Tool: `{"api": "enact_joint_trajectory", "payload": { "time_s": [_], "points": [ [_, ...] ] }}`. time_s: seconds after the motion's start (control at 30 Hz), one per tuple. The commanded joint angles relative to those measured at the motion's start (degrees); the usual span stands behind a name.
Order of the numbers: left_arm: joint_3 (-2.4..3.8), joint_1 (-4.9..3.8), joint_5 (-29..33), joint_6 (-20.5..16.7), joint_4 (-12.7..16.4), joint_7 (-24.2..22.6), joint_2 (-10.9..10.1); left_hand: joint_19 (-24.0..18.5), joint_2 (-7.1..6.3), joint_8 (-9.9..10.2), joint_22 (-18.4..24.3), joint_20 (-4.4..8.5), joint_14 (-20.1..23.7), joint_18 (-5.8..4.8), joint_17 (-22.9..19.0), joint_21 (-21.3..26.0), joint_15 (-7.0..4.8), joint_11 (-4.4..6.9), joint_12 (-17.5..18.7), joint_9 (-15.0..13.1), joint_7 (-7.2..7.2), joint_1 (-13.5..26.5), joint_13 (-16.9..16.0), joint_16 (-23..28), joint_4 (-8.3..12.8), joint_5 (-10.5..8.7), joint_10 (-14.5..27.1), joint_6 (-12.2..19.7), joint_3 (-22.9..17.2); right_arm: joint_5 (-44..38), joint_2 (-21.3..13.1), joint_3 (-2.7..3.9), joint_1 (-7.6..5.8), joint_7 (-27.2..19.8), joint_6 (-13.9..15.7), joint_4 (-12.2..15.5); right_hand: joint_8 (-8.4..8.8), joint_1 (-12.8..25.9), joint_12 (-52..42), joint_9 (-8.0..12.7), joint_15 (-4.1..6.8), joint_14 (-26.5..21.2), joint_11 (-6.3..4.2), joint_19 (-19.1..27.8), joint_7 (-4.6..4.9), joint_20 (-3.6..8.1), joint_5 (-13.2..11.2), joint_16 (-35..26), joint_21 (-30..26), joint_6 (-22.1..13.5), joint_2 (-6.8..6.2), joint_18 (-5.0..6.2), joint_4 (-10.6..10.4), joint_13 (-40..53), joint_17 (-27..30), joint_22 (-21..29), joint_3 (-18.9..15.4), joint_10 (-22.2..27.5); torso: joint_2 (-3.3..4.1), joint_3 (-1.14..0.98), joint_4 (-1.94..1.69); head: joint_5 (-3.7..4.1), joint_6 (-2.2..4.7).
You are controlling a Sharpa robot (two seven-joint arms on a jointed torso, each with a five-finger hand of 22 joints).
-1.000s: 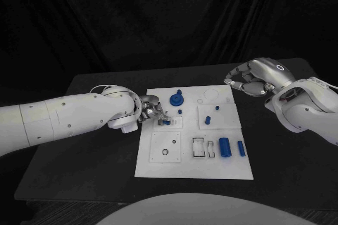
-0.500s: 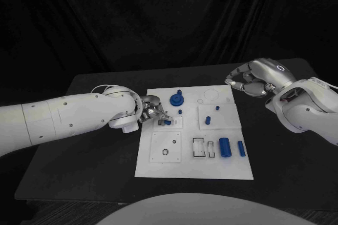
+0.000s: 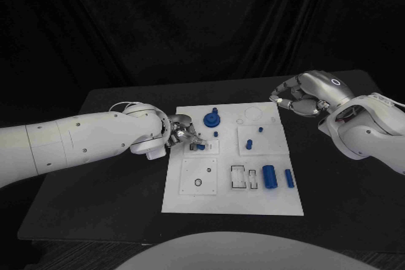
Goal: Assemble the parts on the task board
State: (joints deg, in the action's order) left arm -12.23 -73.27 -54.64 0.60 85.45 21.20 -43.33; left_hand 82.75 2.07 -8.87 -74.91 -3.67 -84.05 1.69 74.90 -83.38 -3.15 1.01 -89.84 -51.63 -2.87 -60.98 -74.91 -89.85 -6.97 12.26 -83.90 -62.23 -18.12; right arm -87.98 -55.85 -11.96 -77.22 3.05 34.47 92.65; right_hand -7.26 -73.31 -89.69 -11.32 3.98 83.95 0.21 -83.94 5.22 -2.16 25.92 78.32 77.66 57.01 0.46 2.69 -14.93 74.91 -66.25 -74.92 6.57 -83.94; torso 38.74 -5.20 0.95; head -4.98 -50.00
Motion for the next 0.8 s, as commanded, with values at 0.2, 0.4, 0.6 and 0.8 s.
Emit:
{"api": "enact_joint_trajectory", "payload": {
  "time_s": [0.2, 0.4, 0.6, 0.8],
  "points": [
    [0.02, 0.13, 0.1, -1.1, 0.0, -0.8, -0.2, -0.1, 0.26, 0.0, -10.2, 0.14, -5.9, 0.59, 15.1, 0.0, 0.2, -0.25, -0.2, -0.1, 0.18, -0.1, -15.1, -0.2, 0.1, 0.01, -6.1, -0.1, 0.0, -0.1, 0.0, 0.05, 0.16, 1.4, -0.4, -0.1, 0.3, -0.6, 0.4, -0.1, -0.32, 2.2, 0.46, -1.8, 0.09, -0.41, 0.3, -0.3, -0.4, 0.0, 0.04, 0.22, 0.0, 12.6, 0.0, -11.2, 0.4, -5.1, 0.02, -0.01, -0.03, -0.06, 0.0],
    [0.02, 0.13, 0.1, -2.2, 0.0, -0.9, -0.3, 0.0, 0.27, 0.0, -10.2, 0.14, -5.9, 0.57, 15.1, 0.0, 0.19, -0.24, -0.2, -0.1, 0.17, -0.1, -15.1, -0.2, 0.1, 0.18, -6.1, -0.1, 0.0, -0.1, 0.0, 0.05, 0.18, 1.5, -0.5, -0.1, 0.31, -0.7, 0.4, -0.1, -0.33, 2.2, 0.46, -1.8, 0.11, -0.41, 0.4, -0.3, -0.4, 0.0, 0.03, 0.22, 0.0, 12.5, 0.1, -11.2, 0.4, -5.0, 0.02, -0.02, 0.0, -0.06, 0.0],
    [0.02, 0.13, 0.1, -2.1, 0.0, -0.9, -0.2, 0.0, 0.27, 0.0, -10.2, 0.15, -5.9, 0.57, 15.1, 0.0, 0.18, -0.22, -0.2, -0.1, 0.18, -0.2, -15.1, -0.2, 0.2, 0.33, -6.1, -0.1, 0.0, -0.1, 0.0, 0.05, 0.19, 1.6, -0.6, -0.1, 0.31, -0.7, 0.4, -0.1, -0.33, 2.2, 0.46, -1.8, 0.11, -0.41, 0.4, -0.3, -0.4, 0.0, 0.03, 0.22, 0.0, 12.5, 0.1, -11.2, 0.4, -5.0, 0.02, 0.0, 0.0, -0.06, 0.0],
    [0.02, 0.13, 0.1, -2.0, 0.0, -0.9, -0.2, -0.1, 0.25, 0.0, -10.2, 0.15, -5.9, 0.6, 15.1, 0.1, 0.16, -0.21, -0.2, -0.1, 0.19, -0.2, -15.1, -0.2, 0.2, 0.5, -6.1, -0.1, 0.0, -0.1, 0.0, 0.05, 0.2, 1.7, -0.7, -0.1, 0.32, -0.7, 0.4, -0.1, -0.34, 2.2, 0.47, -1.7, 0.12, -0.41, 0.5, -0.3, -0.5, 0.0, 0.02, 0.23, 0.1, 12.5, 0.1, -11.2, 0.4, -5.1, -0.01, -0.03, 0.02, -0.15, 0.0]
  ]
}}
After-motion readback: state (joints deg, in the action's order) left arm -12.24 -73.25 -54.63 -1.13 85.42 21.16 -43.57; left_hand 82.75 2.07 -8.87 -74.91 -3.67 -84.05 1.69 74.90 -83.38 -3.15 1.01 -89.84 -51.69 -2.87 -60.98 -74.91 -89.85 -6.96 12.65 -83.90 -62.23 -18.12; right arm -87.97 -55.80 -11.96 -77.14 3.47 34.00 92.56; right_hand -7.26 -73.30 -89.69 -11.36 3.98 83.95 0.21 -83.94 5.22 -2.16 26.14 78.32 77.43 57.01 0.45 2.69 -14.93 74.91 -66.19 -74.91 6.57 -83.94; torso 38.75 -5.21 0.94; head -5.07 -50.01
